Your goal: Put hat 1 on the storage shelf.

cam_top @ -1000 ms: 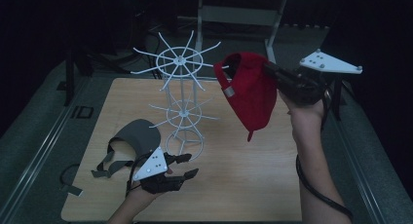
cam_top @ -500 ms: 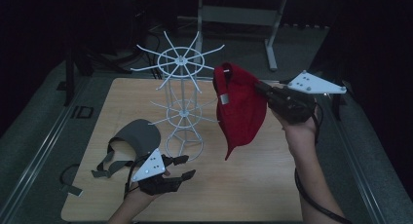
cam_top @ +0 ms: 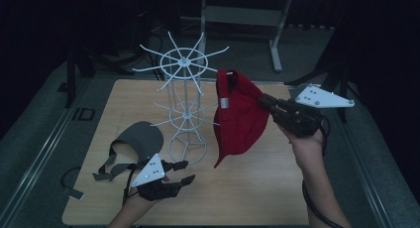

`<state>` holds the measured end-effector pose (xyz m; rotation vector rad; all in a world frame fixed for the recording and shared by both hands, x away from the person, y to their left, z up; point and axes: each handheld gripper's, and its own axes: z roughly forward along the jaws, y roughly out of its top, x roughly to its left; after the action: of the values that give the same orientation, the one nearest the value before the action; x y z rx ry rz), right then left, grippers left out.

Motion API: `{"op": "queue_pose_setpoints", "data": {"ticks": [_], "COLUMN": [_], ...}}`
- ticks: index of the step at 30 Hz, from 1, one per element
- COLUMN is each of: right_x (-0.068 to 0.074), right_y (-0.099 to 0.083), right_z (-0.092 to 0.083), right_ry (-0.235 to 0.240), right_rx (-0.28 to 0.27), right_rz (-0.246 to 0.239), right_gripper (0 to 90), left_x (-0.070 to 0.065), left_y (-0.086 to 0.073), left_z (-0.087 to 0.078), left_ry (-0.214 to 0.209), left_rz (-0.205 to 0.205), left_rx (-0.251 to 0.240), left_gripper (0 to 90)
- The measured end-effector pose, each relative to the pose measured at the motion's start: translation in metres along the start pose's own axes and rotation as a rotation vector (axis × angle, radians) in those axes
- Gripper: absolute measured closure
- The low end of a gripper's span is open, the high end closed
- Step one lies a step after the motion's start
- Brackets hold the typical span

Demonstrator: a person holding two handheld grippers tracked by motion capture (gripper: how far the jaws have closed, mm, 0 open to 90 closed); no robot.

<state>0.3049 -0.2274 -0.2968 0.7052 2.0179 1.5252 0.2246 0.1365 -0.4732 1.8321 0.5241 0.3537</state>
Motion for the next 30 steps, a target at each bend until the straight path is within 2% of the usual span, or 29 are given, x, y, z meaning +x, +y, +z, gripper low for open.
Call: {"op": "queue_pose_setpoints", "data": {"ticks": [7,12,18,24,28,30], "right_x": [0.002,0.0,-0.007,-0.013,-0.017,-0.019], "right_y": [-0.007,-0.013,-0.027,-0.049,-0.065,-0.074], "right_z": [-0.015,-0.027,-0.041,-0.042,-0.04,-0.038], "right_ry": [0.013,0.0,-0.01,0.001,0.003,0.01], "right_rx": [-0.012,-0.006,-0.016,0.049,0.078,0.109], "right_rz": [-0.004,-0.008,0.016,0.036,0.066,0.073], "right_gripper": [68.5,59.9,50.3,28.0,19.7,15.5], "left_x": [0.004,0.006,0.007,0.009,0.01,0.011], "left_y": [-0.004,-0.008,-0.013,-0.018,-0.022,-0.023], "left_z": [-0.007,-0.013,-0.018,-0.02,-0.021,-0.023], "left_ry": [0.022,0.035,0.047,0.059,0.067,0.071], "left_rz": [-0.01,-0.02,-0.033,-0.046,-0.05,-0.053], "left_rx": [-0.003,0.002,0.008,0.015,0.019,0.023], "left_gripper": [51.1,51.1,51.1,51.1,51.1,51.0]}}
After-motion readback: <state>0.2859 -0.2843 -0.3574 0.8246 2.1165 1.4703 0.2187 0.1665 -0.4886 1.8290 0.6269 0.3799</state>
